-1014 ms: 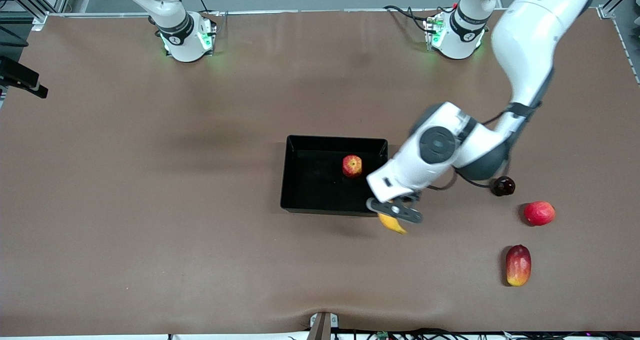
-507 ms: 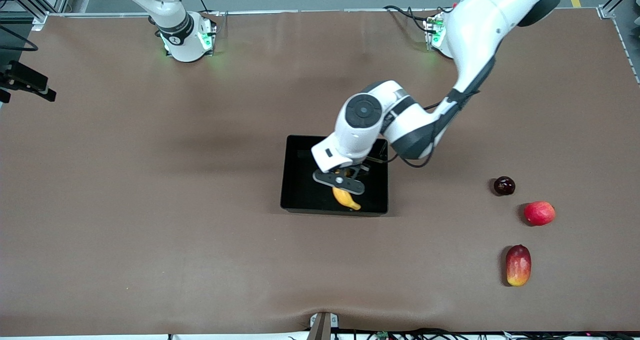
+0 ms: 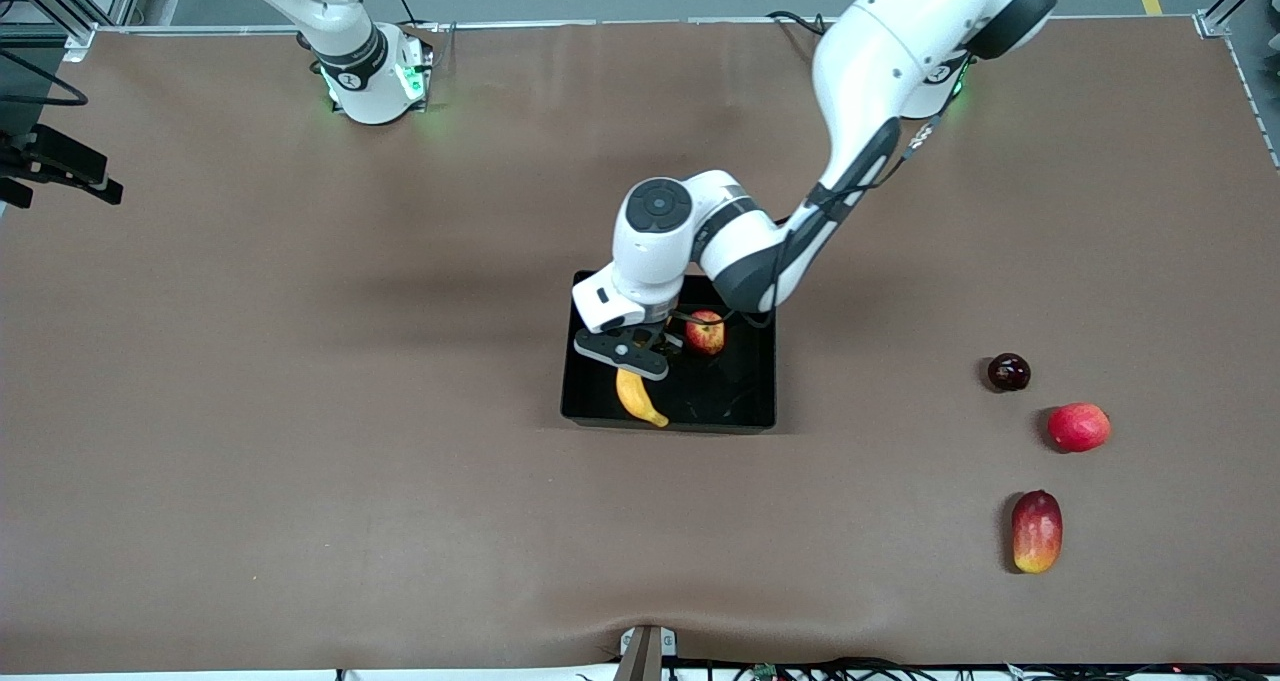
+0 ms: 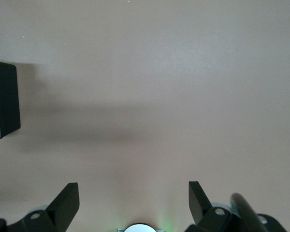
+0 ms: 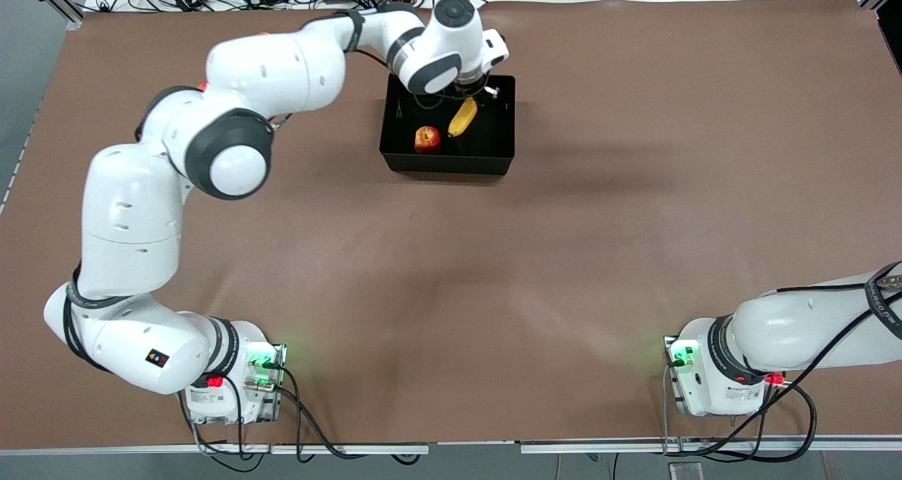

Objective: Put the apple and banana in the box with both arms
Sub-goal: 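Lower the banana into the box and open the left gripper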

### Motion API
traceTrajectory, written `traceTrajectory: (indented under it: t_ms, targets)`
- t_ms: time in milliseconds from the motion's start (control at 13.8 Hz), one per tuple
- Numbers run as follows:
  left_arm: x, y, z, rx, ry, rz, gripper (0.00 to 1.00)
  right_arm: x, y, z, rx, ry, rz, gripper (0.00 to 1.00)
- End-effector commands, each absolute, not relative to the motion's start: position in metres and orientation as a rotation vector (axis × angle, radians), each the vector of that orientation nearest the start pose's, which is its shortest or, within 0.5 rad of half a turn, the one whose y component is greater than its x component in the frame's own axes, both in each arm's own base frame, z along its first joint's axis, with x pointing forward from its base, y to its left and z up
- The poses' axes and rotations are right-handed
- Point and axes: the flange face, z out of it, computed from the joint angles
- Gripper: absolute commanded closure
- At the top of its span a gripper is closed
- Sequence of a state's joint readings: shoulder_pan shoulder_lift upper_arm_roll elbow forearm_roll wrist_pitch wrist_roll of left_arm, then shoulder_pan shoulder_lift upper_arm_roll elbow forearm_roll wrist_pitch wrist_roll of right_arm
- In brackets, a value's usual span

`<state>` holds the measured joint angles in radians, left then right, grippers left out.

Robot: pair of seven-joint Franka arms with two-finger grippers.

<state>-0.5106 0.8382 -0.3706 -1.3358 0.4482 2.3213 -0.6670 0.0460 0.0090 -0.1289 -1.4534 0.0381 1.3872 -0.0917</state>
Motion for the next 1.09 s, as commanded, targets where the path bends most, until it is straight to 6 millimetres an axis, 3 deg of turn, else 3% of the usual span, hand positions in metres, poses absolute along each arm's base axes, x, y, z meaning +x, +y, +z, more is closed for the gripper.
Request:
traceTrajectory:
  t_ms: [0,217,507,724,796,869,1014]
  targets:
    - [0.542,-0.541,0.248,-3.141,0.538,-0.355,1.00,0.529,-0.038,0.662,-3.092,-0.040,0.106,0.00]
    - [0.535,-0.543,0.219,-3.134,0.540,-0.294,1.00,0.529,-0.037,0.662,-3.090,-0.043,0.108,0.00]
    - [0.523,-0.550,0.215,-3.135,0.509,-0.278,1.00,0.528,-0.037,0.663,-3.091,-0.045,0.108,0.00]
    - [0.517,-0.550,0.199,-3.131,0.494,-0.242,1.00,0.527,-0.039,0.660,-3.088,-0.038,0.115,0.00]
    - [0.518,-0.549,0.199,-3.126,0.486,-0.245,0.66,0.527,-0.038,0.660,-3.088,-0.040,0.115,0.00]
    - [0.521,-0.546,0.202,-3.121,0.476,-0.258,0.01,0.527,-0.040,0.660,-3.088,-0.036,0.115,0.00]
    - [0.526,-0.542,0.218,-3.111,0.441,-0.261,0.00,0.527,-0.039,0.660,-3.088,-0.038,0.115,0.00]
